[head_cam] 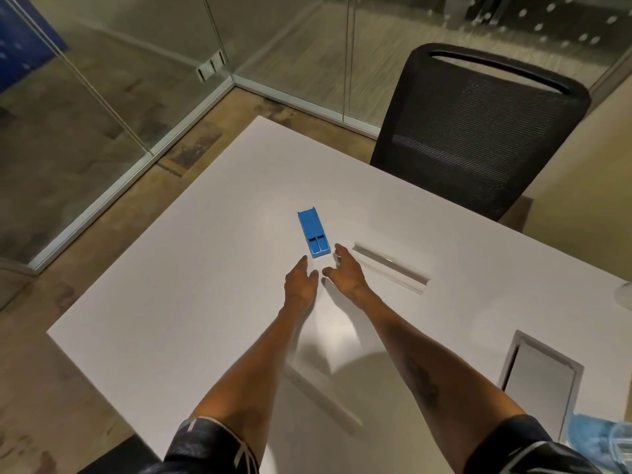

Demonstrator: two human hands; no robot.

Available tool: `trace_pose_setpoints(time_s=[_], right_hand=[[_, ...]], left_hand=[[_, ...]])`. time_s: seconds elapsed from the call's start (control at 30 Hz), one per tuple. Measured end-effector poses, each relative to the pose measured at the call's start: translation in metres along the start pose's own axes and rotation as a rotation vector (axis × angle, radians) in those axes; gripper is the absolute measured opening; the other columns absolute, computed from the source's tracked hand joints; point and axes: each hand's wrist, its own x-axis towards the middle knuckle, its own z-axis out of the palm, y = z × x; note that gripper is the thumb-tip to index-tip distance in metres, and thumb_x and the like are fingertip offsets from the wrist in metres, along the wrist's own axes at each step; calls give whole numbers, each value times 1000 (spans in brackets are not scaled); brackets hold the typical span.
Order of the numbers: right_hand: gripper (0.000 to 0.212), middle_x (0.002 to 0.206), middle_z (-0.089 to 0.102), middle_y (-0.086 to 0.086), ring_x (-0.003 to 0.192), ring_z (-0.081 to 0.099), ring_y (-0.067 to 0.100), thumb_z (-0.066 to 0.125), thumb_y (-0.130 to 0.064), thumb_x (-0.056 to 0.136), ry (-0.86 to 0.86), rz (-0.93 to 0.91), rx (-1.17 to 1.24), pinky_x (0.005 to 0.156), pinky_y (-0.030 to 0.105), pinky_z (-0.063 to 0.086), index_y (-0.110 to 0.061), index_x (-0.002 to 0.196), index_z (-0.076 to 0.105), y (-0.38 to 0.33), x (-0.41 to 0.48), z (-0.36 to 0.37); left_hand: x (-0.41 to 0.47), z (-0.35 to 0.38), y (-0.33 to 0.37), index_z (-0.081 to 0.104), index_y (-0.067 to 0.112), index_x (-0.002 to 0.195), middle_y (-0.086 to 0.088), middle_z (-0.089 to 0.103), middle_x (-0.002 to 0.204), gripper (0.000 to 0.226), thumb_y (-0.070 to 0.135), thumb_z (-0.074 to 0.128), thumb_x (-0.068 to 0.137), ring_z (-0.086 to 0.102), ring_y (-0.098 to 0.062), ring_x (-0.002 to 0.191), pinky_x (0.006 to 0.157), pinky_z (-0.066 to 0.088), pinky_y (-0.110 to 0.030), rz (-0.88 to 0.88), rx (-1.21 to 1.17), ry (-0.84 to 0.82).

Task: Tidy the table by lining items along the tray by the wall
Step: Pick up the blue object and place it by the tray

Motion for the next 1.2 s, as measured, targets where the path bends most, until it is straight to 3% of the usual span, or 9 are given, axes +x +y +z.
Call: trace_pose_setpoints(time_s=[0.2, 0.4, 0.53, 0.6, 0.7, 0.8, 0.97, 1.03, 1.2], right_hand=[[82, 163, 23, 6, 150, 28, 23, 59, -1, 90, -30, 42, 60, 121, 37, 30, -14, 158, 14, -1, 21, 4], [85, 159, 31, 6, 141, 41, 24, 58, 4, 87, -35, 23, 72, 95, 21, 37, -14, 158, 14, -7, 30, 8], [66, 144, 50, 14, 121, 56, 27, 55, 3, 88, -19, -35, 138, 95, 32, 47, -12, 148, 34, -9, 32, 10], [55, 135, 56, 13, 109, 58, 19, 56, 1, 90, -31, -80, 195, 94, 29, 49, -14, 141, 42, -10, 32, 14], [51, 131, 59, 9, 116, 59, 21, 57, -4, 92, -34, -81, 242, 104, 35, 49, -14, 141, 44, -10, 30, 18], [47, 124, 60, 6, 108, 59, 18, 57, -6, 93, -27, -55, 283, 98, 32, 50, -12, 138, 45, -10, 26, 19], [34, 110, 65, 13, 96, 63, 24, 55, -9, 91, 50, 29, 222, 90, 39, 54, -4, 124, 51, -3, 19, 20], [35, 103, 61, 5, 98, 62, 26, 55, -12, 91, 80, 34, 131, 90, 38, 52, -2, 124, 51, 2, 13, 20], [15, 99, 59, 9, 97, 58, 28, 59, -25, 90, 93, 21, -122, 82, 37, 49, -14, 92, 49, 18, -4, 27]], left_hand=[[24, 2, 2, 31, 7, 154, -12, 39, 157, 52, 15, 42, 104, 40, -29, 144, 121, 33, -40, -45, -49, 39], [40, 6, 11, 26, 10, 157, -9, 32, 161, 53, 10, 35, 105, 36, -26, 147, 119, 31, -35, -93, -171, 40], [46, 9, 20, 33, 8, 153, -12, 45, 153, 49, 9, 33, 105, 50, -28, 137, 113, 43, -37, -118, -284, 37], [50, 10, 23, 48, 8, 142, -14, 60, 138, 41, 8, 35, 103, 61, -28, 123, 105, 51, -39, -104, -321, 36], [54, 13, 23, 59, 5, 119, -15, 67, 121, 28, 5, 38, 100, 65, -26, 104, 88, 55, -35, -121, -328, 72], [54, 14, 20, 54, 8, 97, -16, 67, 110, 16, 8, 38, 100, 63, -25, 93, 80, 53, -37, -130, -289, 123], [42, 16, 7, 46, 15, 68, -9, 58, 81, 34, 18, 37, 101, 51, -21, 75, 68, 41, -33, -173, -387, 156], [35, 16, 1, 47, 17, 65, -7, 58, 78, 39, 23, 38, 102, 51, -23, 75, 69, 41, -33, -212, -412, 151], [8, 20, -8, 56, 9, 82, -21, 69, 92, 53, 45, 25, 106, 66, -35, 86, 87, 53, -40, -297, -346, 71]])
